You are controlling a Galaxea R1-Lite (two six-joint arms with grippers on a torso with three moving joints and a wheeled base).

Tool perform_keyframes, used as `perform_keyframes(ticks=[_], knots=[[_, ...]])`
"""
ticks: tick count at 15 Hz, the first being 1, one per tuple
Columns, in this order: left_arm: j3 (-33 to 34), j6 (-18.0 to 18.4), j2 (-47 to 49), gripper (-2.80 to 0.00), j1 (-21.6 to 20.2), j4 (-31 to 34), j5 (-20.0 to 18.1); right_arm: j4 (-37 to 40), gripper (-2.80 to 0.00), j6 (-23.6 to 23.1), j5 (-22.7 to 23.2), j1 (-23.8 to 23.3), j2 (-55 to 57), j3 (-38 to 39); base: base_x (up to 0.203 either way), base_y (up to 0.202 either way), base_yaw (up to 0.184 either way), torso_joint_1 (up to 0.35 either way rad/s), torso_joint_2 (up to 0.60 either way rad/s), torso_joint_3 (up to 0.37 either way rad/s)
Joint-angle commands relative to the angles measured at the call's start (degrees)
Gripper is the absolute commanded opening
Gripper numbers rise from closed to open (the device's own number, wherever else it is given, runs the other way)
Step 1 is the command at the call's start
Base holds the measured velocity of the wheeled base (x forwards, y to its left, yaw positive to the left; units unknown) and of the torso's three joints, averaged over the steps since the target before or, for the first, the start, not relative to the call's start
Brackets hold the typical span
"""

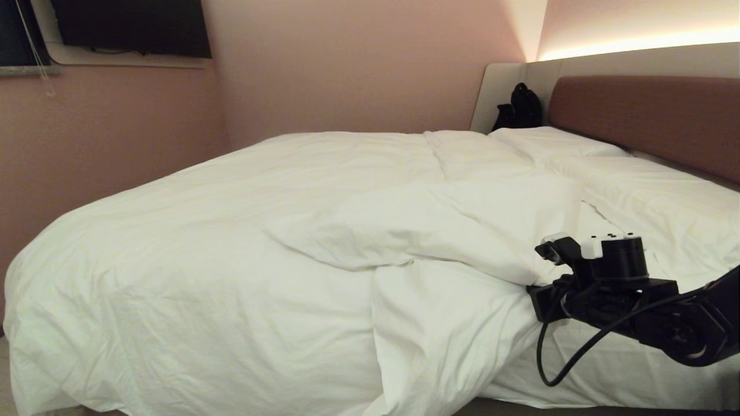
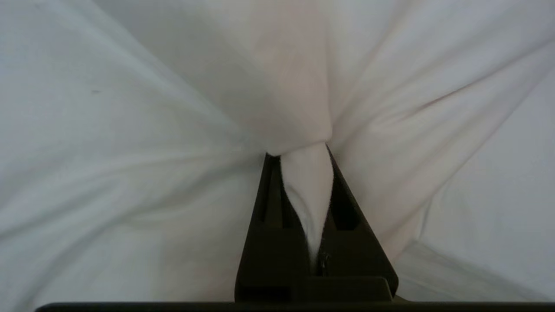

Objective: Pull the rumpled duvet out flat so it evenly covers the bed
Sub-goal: Flatten the corners of the folded blanket

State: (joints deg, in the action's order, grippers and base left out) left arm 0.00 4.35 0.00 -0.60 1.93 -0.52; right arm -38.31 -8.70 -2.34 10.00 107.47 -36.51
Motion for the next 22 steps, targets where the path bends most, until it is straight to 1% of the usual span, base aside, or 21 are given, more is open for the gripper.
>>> perform_keyframes(ticks=[1, 5, 8, 12, 14, 15, 16, 18, 21, 22], knots=[[0.0, 0.0, 0.0, -2.8, 0.0, 0.0, 0.0, -1.8, 0.0, 0.0, 0.1, 0.0, 0.3, 0.4, 0.0, 0.0, 0.0, 0.0, 0.0, 0.0], [0.0, 0.0, 0.0, -2.8, 0.0, 0.0, 0.0, -1.9, 0.0, 0.3, 0.4, 0.0, -0.6, 0.3, 0.0, 0.0, 0.0, 0.0, 0.0, 0.0], [0.0, 0.0, 0.0, -2.8, 0.0, 0.1, 0.0, -1.9, 0.0, 0.4, 0.5, 0.1, -3.4, 0.4, 0.0, 0.0, 0.0, 0.0, 0.0, 0.0], [0.0, 0.0, 0.0, -2.8, 0.0, 0.1, 0.0, -1.3, 0.0, 0.0, 0.5, 1.5, -14.0, -0.9, 0.0, 0.0, 0.0, 0.0, 0.0, 0.0], [0.0, 0.0, 0.0, -2.8, 0.0, 0.1, 0.0, 0.8, 0.0, -0.1, 0.5, 3.1, -17.3, -4.9, 0.0, 0.0, 0.0, 0.0, 0.0, 0.0], [0.0, 0.0, 0.0, -2.8, 0.0, 0.0, 0.0, 1.7, -0.37, -0.1, 0.5, 3.5, -17.5, -6.5, 0.0, 0.0, 0.0, 0.0, 0.0, 0.0], [0.0, 0.0, 0.0, -2.8, 0.0, 0.1, 0.0, 2.1, -2.8, 0.0, 0.5, 3.8, -16.9, -8.8, 0.0, 0.0, 0.0, 0.0, 0.0, 0.0], [0.0, 0.0, 0.0, -2.8, 0.0, 0.0, 0.0, 2.5, -2.8, 0.0, 0.4, 5.0, -14.6, -14.4, 0.0, 0.0, 0.0, 0.0, 0.0, 0.0], [0.0, 0.0, 0.0, -2.8, 0.0, 0.1, 0.0, 7.6, -2.8, 0.1, -0.1, 7.5, -9.6, -23.8, 0.0, 0.0, 0.0, 0.0, 0.0, 0.0], [0.0, 0.0, 0.0, -2.8, 0.0, 0.1, 0.0, 8.9, -2.8, 0.2, -0.3, 8.0, -9.0, -24.6, 0.0, 0.0, 0.0, 0.0, 0.0, 0.0]])
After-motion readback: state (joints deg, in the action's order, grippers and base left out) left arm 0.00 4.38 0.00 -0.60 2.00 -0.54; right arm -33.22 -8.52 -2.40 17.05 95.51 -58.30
